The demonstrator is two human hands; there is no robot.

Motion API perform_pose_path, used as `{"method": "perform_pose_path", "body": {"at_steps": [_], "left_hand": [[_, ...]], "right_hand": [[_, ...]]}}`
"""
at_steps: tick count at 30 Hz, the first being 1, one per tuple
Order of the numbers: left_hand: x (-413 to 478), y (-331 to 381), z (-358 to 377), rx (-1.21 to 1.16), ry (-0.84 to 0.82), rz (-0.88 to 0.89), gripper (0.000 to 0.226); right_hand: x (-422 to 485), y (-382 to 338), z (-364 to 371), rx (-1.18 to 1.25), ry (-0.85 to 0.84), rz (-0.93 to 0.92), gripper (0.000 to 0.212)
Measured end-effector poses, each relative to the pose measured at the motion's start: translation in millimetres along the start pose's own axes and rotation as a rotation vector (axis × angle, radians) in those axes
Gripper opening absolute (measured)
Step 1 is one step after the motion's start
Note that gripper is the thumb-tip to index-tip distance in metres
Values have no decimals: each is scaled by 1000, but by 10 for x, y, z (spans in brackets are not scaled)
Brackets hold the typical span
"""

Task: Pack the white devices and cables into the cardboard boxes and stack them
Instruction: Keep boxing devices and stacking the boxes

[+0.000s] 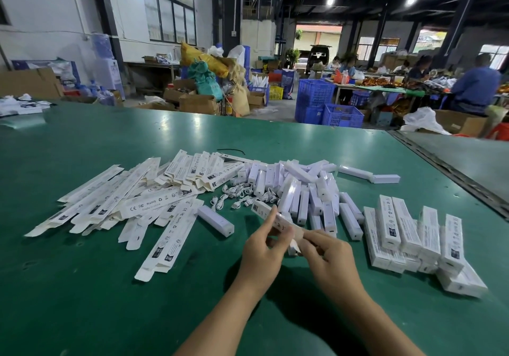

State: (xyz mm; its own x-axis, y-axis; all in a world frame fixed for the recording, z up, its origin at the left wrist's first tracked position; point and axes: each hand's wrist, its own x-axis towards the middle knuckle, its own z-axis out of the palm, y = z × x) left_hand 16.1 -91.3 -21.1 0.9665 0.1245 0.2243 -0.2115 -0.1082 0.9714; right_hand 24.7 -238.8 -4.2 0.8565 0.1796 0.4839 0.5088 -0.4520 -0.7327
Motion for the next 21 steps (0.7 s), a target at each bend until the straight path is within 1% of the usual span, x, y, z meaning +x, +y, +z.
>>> {"method": "perform_pose_path", "body": {"at_steps": [2,4,7,11,14,16,18,20,21], "left_hand": [[13,11,-30,10,20,7,64],[19,16,-50,38,28,17,54],[18,30,-69,22,21,23,49],[29,23,-83,-14,-6,20,49],[40,5,-90,23,-17,26,33],[50,-8,-95,32,-12,33,29],[57,-18,-104,22,-4,42,27],[58,-17,-114,10,3,47,26],[55,-14,-121,4,7,50,26]], "right_hand": [[-10,13,-7,9,-31,-34,29],[-19,10,-15,5,-42,-47,20],[-16,-8,-21,-15,-41,-40,15],[-19,-11,-6,5,17,-15,12],[-16,-14,4,43,76,14,15],[-9,-33,7,42,98,18,15],[-6,-43,-7,20,93,-22,12],[-9,-51,-39,-1,50,-89,8],[-13,-54,-55,-7,25,-123,9]]}}
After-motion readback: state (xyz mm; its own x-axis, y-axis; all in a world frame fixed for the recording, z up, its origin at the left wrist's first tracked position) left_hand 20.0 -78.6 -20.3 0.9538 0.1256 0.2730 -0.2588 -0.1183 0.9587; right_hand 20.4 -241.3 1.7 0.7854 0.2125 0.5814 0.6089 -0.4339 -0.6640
